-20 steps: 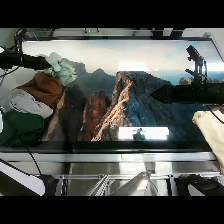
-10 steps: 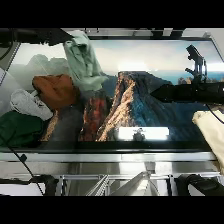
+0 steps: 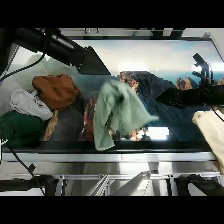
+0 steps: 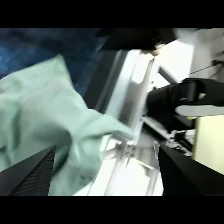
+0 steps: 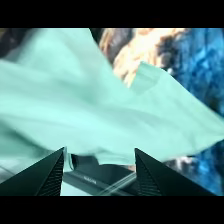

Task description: Fold the shirts.

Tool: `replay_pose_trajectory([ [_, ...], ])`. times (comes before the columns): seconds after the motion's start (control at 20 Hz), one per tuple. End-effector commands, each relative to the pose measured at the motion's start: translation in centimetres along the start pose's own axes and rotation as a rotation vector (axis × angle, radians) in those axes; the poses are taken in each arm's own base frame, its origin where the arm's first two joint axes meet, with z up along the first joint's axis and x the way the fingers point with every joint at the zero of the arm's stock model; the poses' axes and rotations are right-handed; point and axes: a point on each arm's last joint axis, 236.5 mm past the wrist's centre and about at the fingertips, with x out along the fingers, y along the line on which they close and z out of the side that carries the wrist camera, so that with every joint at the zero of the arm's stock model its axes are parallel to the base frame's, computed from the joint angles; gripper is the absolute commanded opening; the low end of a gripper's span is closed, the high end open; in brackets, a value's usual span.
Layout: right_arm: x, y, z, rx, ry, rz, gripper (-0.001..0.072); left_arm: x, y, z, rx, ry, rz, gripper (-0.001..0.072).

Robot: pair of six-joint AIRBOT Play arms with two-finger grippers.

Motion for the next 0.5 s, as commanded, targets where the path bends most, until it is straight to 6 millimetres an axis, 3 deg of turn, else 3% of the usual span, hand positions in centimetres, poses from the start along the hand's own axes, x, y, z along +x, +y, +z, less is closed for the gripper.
replay_pose_trajectory([
  [0.0, -0.9, -1.8, -1.1, -0.014, 0.052, -0.023, 0.0485, -1.0, 5.0, -2.2, -0.154, 0.072, 0.207, 0.0717],
  [0.1, -1.0, -3.7, -2.0, -0.036, 0.087, -0.099, 0.0485, -2.3, 7.4, -4.5, -0.265, 0.118, 0.272, 0.0717],
  [0.2, -0.6, -6.4, -4.0, -0.033, 0.154, -0.182, 0.0485, -1.8, 8.3, -8.1, -0.368, 0.182, 0.241, 0.0716],
  [0.3, 0.8, -8.8, -6.4, -0.005, 0.207, -0.227, 0.0485, 0.0, 9.2, -12.2, -0.466, 0.205, 0.222, 0.0717],
  [0.45, 3.9, -11.8, -7.8, 0.058, 0.206, -0.252, 0.0484, 3.9, 11.4, -19.7, -0.633, 0.2, 0.225, 0.0716],
])
